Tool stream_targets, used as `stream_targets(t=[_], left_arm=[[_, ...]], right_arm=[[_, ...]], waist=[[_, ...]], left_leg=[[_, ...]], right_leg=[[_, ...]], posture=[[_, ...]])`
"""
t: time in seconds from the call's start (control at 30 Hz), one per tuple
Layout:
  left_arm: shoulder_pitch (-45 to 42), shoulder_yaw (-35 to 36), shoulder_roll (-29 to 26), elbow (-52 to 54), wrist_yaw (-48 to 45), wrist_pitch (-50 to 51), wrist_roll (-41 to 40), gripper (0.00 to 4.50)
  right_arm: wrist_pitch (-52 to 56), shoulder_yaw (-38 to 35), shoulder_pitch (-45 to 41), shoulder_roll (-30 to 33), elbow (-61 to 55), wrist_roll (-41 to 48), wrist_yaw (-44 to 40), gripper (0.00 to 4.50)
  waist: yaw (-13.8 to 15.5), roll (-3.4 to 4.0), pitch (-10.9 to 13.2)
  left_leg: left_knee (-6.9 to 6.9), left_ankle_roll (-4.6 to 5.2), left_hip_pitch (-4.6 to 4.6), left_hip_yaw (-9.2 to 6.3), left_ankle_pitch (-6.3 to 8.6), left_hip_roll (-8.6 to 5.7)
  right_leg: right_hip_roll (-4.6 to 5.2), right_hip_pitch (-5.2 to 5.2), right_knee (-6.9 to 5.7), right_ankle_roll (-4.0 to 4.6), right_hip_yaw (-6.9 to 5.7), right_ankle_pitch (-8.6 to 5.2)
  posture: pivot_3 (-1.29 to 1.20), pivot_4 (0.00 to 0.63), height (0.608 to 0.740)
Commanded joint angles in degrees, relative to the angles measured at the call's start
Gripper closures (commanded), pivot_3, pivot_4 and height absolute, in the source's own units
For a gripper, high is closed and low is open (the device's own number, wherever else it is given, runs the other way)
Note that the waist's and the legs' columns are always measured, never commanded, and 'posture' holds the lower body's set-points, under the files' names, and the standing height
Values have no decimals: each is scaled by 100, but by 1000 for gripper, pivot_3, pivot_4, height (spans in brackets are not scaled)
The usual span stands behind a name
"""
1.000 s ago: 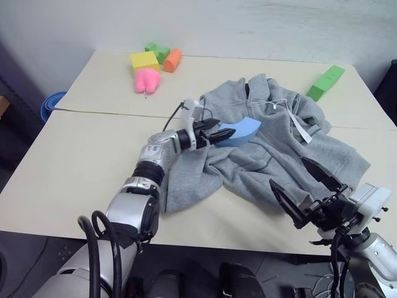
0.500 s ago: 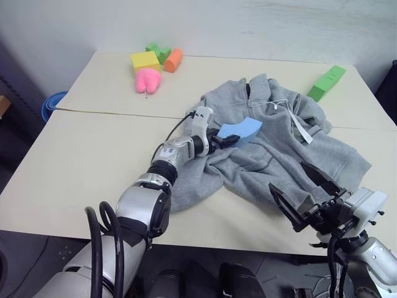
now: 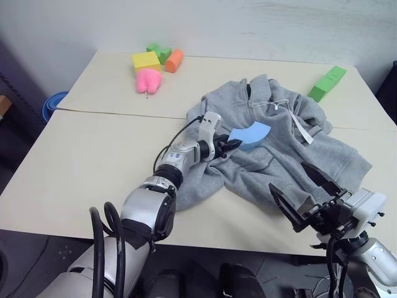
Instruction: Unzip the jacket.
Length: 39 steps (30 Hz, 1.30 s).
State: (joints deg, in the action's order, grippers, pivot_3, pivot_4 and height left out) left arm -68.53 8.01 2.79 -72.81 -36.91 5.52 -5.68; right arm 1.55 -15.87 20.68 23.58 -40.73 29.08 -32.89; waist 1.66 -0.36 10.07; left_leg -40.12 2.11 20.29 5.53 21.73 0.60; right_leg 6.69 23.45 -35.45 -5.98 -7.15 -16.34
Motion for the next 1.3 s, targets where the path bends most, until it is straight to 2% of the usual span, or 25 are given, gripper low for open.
stream_targets(t=[0.03,0.13,0.3,0.5,0.57,0.7,0.83,1.0,1.13,1.3], left_arm=[[167,78,-12,67,-515,-81,-145,2830],[211,245,-76,176,-740,-178,-335,2931],[254,1299,-429,975,-1498,-535,-1571,3044],[730,1790,-1262,2069,-427,-982,-1772,3080],[1181,1928,-1769,2569,230,-1017,-1614,3080],[2432,2261,-2577,3818,874,-671,-1694,3080],[4169,2618,-2991,5515,1339,-353,-1643,3080],[5686,2995,-3282,6368,2089,153,-1370,3080],[5953,2784,-3515,6193,1901,252,-1305,1844],[5961,3067,-3678,6386,2231,177,-1349,187]], right_arm=[[-102,-2,-21,-32,-197,13,67,0],[-92,-21,-38,-18,-193,29,64,0],[-86,-30,-107,5,-147,48,32,0],[159,284,-408,151,-416,464,-151,0],[261,611,-655,277,-479,367,-253,0],[155,1115,-1189,344,-263,8,-402,0],[15,1286,-1554,310,190,-84,-600,0],[93,1343,-1789,406,480,61,-868,0],[330,1421,-2004,490,594,210,-1049,0],[585,1297,-2417,616,844,410,-1188,0]], waist=[[-8,0,0],[-13,0,0],[-32,0,0],[-59,2,-1],[-106,2,-1],[-174,1,0],[-160,-9,-5],[-35,-10,-5],[3,-17,-9],[-62,-17,-10]], left_leg=[[0,0,0,0,0,0],[0,0,0,2,0,0],[0,0,2,2,0,15],[3,-6,-5,2,-1,25],[2,-6,-8,2,-1,25],[5,-11,-8,-6,1,32],[0,-9,-5,-19,4,27],[-6,1,-7,-33,10,15],[-9,4,-8,-42,8,12],[-3,1,-9,-35,10,10]], right_leg=[[0,0,0,0,0,0],[-1,1,0,0,-1,0],[-1,5,-1,0,0,0],[-2,6,-6,0,2,0],[-1,4,-7,0,5,0],[-3,8,-12,1,4,-1],[8,2,-11,2,-4,-1],[28,-13,-8,2,0,-1],[47,-21,-9,2,-1,-1],[72,-15,-11,3,-27,-1]], posture=[[0,150,740],[0,150,740],[0,150,740],[0,150,740],[0,150,740],[0,150,740],[0,150,740],[0,150,740],[0,150,740],[0,150,740]])
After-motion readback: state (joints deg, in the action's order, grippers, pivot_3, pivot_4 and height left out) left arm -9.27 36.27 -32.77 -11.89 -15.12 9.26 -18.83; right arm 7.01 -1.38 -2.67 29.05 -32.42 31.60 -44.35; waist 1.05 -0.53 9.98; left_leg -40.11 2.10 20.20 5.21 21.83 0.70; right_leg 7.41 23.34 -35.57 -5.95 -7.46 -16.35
